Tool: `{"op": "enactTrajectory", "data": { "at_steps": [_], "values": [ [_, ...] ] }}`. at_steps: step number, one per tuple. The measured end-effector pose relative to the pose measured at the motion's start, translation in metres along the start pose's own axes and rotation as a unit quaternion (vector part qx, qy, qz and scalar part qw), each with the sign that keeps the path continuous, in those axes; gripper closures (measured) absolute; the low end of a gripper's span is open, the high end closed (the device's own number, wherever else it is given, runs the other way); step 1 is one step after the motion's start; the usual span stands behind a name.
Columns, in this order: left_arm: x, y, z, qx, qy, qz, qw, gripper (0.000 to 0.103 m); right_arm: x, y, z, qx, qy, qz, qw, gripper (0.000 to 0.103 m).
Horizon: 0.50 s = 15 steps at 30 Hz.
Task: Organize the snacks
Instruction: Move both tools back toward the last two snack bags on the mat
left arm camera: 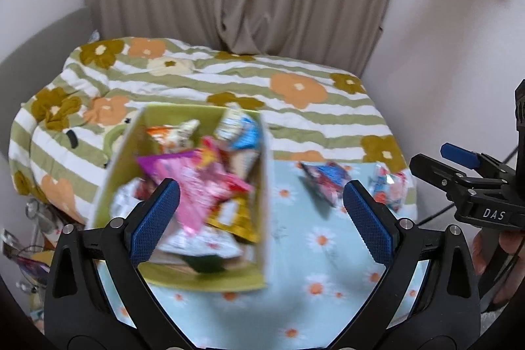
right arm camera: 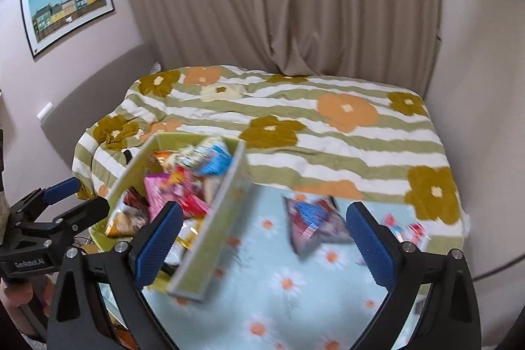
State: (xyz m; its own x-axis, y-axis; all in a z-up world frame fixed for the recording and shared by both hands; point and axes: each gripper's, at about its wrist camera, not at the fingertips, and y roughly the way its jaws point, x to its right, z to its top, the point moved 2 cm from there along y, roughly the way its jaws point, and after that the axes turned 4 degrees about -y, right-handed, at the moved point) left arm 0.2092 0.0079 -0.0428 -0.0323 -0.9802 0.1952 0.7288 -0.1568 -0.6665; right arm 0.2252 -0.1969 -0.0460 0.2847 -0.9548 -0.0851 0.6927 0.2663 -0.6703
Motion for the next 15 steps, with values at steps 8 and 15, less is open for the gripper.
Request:
{"op": "enactTrajectory", "data": {
  "at_steps": [8, 15],
  "values": [
    [0.083, 0.003, -0.034, -0.017, 0.012, -0.023, 0.9995, 0.004, 0.069, -0.041, -0.042, 0.009, 0.024, -0.018, 1.0, 0.004],
    [0.125, 0.038, -0.043, -0.047, 0.027, -0.044, 0.9976, 0.004, 0.122, -0.052, -0.063, 0.005, 0.056, -0.043, 0.997, 0.004]
  ]
}}
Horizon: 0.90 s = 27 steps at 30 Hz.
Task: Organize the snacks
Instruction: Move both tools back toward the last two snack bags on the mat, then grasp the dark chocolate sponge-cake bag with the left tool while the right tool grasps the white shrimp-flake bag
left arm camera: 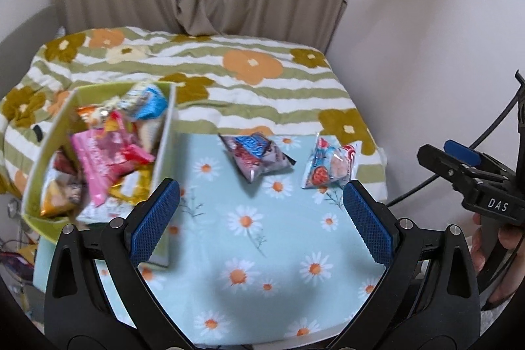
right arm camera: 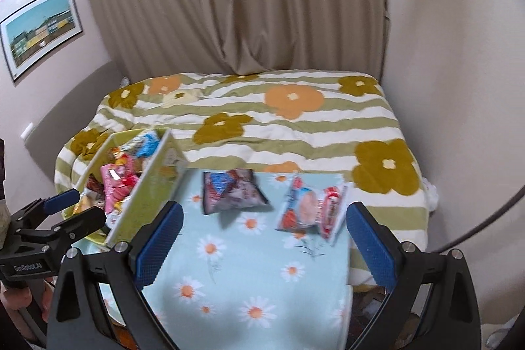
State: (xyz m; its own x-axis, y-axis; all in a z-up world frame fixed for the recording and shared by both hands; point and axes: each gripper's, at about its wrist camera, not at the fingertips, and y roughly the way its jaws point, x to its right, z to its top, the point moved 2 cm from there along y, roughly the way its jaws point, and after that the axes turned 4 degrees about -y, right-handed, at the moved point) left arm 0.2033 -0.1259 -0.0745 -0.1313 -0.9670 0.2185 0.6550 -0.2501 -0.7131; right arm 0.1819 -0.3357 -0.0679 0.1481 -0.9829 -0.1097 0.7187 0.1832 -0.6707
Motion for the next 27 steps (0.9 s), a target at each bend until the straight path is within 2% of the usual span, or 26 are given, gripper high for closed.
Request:
{"op": "enactTrajectory", "data": {
  "at_steps": [7, 13, 18, 27],
  "values": [
    [0.011, 0.065, 0.024, -0.029, 0.012, -0.014, 0.9994, 0.004, 0.048, 0.029, -0.004, -0.023, 0.04, -0.021, 0.999, 0.004],
    [0.021, 0.134, 0.049, -0.072, 0.083, -0.012, 0.9939, 0.004, 0.084, 0.076, -0.007, -0.062, 0.082, -0.023, 0.994, 0.004],
    [0.024, 0.193, 0.056, -0.132, 0.149, -0.009, 0.9799, 0.004, 0.101, 0.123, -0.009, -0.102, 0.109, -0.009, 0.989, 0.004],
    [0.008, 0.268, 0.05, -0.226, 0.173, -0.032, 0.9581, 0.004, 0.11, 0.191, -0.023, -0.171, 0.127, 0.005, 0.977, 0.004]
  ]
}}
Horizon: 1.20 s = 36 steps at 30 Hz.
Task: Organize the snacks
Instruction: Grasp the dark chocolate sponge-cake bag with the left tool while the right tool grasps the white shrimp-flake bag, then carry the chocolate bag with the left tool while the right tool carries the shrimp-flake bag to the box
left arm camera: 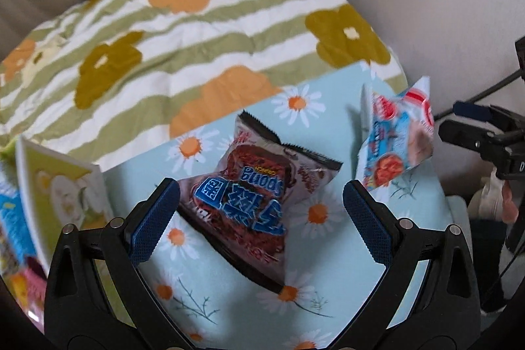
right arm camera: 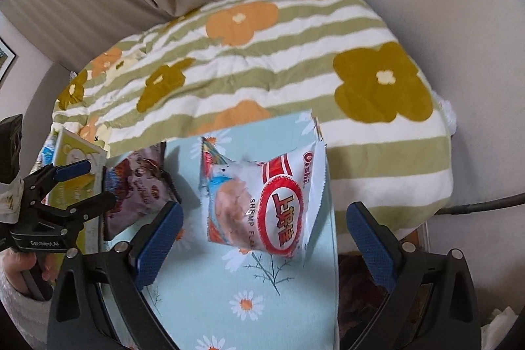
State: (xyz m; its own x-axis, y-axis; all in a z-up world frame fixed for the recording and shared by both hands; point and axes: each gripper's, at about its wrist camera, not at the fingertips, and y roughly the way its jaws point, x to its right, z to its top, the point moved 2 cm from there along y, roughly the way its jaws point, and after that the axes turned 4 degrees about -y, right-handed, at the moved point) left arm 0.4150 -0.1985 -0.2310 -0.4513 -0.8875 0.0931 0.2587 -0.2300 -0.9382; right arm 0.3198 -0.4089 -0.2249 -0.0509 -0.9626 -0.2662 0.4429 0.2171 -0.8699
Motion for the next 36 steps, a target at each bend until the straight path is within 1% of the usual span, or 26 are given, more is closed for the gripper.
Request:
{"op": "enactTrajectory", "data": {
  "at_steps": [2, 4, 8, 11, 12, 14, 16, 18, 21, 22, 24, 29, 31, 33, 35, 36],
  "values": [
    [-0.003, 0.014, -0.002, -0.022, 0.005, -0.01, 0.9997, 0.004, 0.001, 0.01, 0.001, -0.009, -0.001, 0.004, 1.0, 0.004],
    [-0.005, 0.025, -0.002, -0.034, 0.008, -0.01, 0.9993, 0.004, 0.0, 0.019, 0.003, -0.017, -0.005, 0.008, 1.0, 0.004],
    [-0.01, 0.041, 0.0, -0.051, -0.003, -0.028, 0.9983, 0.004, -0.003, 0.041, 0.007, -0.038, -0.015, 0.01, 0.999, 0.004],
    [-0.014, 0.05, 0.002, -0.057, -0.014, -0.036, 0.9976, 0.004, -0.005, 0.051, 0.011, -0.044, -0.021, 0.011, 0.999, 0.004],
    [-0.015, 0.053, 0.002, -0.057, -0.017, -0.04, 0.9974, 0.005, -0.006, 0.054, 0.012, -0.046, -0.023, 0.011, 0.999, 0.004],
    [-0.018, 0.058, 0.002, -0.061, -0.027, -0.045, 0.9968, 0.013, -0.008, 0.059, 0.014, -0.048, -0.029, 0.008, 0.998, 0.004],
    [-0.019, 0.062, 0.003, -0.067, -0.035, -0.054, 0.9957, 0.028, -0.01, 0.063, 0.015, -0.05, -0.034, 0.007, 0.998, 0.004],
    [-0.019, 0.064, 0.003, -0.067, -0.037, -0.052, 0.9957, 0.028, -0.013, 0.067, 0.014, -0.054, -0.037, 0.01, 0.998, 0.004],
    [-0.019, 0.063, 0.003, -0.066, -0.04, -0.05, 0.9958, 0.033, -0.014, 0.071, 0.014, -0.056, -0.039, 0.013, 0.998, 0.004],
    [-0.019, 0.063, 0.003, -0.067, -0.043, -0.047, 0.9957, 0.036, -0.014, 0.072, 0.014, -0.056, -0.038, 0.017, 0.998, 0.004],
    [-0.022, 0.062, 0.004, -0.068, -0.054, -0.044, 0.9952, 0.039, -0.014, 0.075, 0.013, -0.059, -0.036, 0.021, 0.997, 0.004],
    [-0.025, 0.056, 0.002, -0.058, -0.07, -0.038, 0.9952, 0.04, -0.017, 0.08, 0.008, -0.06, -0.038, 0.032, 0.997, 0.004],
    [-0.023, 0.05, 0.002, -0.051, -0.071, -0.034, 0.9956, 0.04, -0.019, 0.077, 0.006, -0.053, -0.041, 0.035, 0.997, 0.009],
    [-0.021, 0.045, 0.001, -0.044, -0.071, -0.031, 0.996, 0.04, -0.02, 0.075, 0.005, -0.048, -0.042, 0.04, 0.997, 0.021],
    [-0.019, 0.037, 0.002, -0.034, -0.071, -0.028, 0.9965, 0.041, -0.022, 0.07, 0.005, -0.041, -0.044, 0.043, 0.997, 0.029],
    [-0.017, 0.032, 0.002, -0.028, -0.071, -0.027, 0.9967, 0.041, -0.022, 0.068, 0.004, -0.04, -0.046, 0.04, 0.997, 0.03]
  ]
}}
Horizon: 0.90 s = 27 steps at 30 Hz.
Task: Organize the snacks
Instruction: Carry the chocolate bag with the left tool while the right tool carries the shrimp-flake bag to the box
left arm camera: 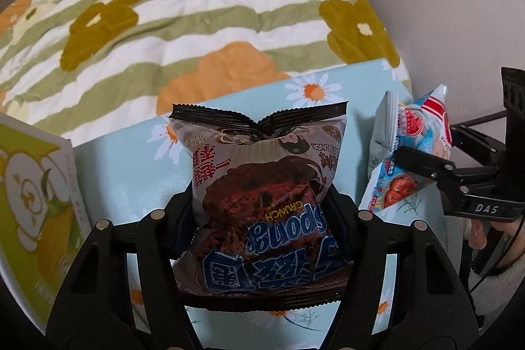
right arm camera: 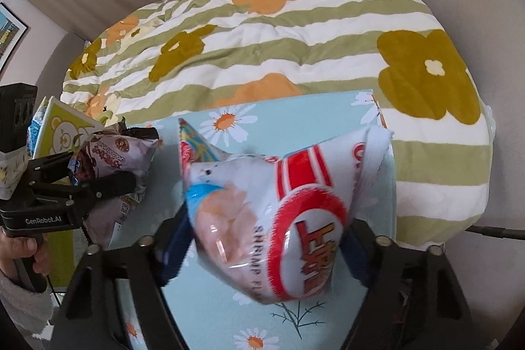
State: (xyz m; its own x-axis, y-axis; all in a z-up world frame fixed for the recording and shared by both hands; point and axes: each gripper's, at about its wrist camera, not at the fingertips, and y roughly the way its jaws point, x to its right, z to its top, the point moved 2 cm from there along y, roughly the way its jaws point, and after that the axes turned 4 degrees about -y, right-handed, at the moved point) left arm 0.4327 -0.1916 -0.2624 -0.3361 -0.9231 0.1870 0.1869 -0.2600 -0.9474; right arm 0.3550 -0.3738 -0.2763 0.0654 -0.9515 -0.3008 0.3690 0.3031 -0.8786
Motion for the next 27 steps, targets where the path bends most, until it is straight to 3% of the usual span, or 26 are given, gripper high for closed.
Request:
{"op": "enactTrajectory", "data": {
  "at_steps": [7, 14, 27],
  "values": [
    [0.017, -0.042, -0.011, 0.044, 0.0, 0.002, 0.999, 0.041, -0.007, -0.03, -0.004, 0.035, -0.006, -0.004, 0.999, 0.035],
    [0.037, -0.101, -0.042, 0.098, -0.007, -0.003, 0.9951, 0.041, -0.027, -0.086, -0.016, 0.083, -0.025, -0.006, 0.996, 0.035],
    [0.05, -0.223, -0.157, 0.209, -0.058, 0.002, 0.9762, 0.04, -0.109, -0.19, -0.061, 0.157, -0.116, 0.008, 0.981, 0.035]
  ]
}}
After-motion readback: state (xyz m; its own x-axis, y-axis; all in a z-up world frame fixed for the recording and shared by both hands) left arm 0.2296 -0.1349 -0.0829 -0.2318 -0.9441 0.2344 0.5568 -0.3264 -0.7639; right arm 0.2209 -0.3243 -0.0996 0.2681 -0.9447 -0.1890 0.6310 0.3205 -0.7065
